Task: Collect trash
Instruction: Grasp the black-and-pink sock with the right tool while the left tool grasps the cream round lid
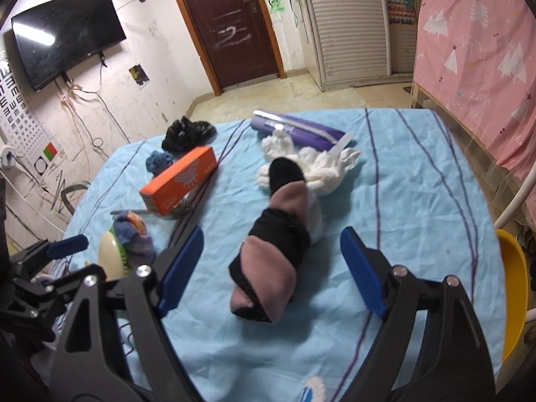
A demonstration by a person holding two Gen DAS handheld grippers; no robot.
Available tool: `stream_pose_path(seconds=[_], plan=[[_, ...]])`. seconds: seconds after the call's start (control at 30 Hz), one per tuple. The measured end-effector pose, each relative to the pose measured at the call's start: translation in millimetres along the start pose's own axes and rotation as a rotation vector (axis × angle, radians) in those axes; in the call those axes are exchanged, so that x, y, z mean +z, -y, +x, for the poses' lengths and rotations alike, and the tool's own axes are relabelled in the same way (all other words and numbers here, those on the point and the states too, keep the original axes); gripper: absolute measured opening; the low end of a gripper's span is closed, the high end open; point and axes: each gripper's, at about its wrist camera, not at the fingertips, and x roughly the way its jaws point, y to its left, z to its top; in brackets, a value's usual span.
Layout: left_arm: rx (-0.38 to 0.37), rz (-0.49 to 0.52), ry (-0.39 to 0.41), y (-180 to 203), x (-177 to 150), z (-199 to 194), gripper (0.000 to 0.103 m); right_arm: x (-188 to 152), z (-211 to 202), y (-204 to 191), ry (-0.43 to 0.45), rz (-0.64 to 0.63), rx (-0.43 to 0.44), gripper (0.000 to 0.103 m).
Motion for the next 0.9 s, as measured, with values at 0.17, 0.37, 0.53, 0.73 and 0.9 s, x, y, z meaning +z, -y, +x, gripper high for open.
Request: stream_pose_path(seconds=[0.17,0.37,0.53,0.73,0.9], plan=[[-0.005,0.021,-0.016,2,-4,11,0.09,-1,8,-4,-0.021,-0.002,-0.013,0.081],[-0.016,0.045,-0.017,8,-8,18,0.083,0,15,-2,-0.045,0.016,-0.014,0.081],[0.006,0.065,-0.013,12,-10,19,0.059,0,17,-1,-0.053,0.012,-0.014,0.08],[0.0,0.043,-0.001,10,-11,13,0.059,-3,15,-5,-0.036,-0.002,-0.007,0.045],[0.014,0.04,0.041,9,-11,-5,0.059,-5,3,-3,0.001,0.003,0.023,0.044]])
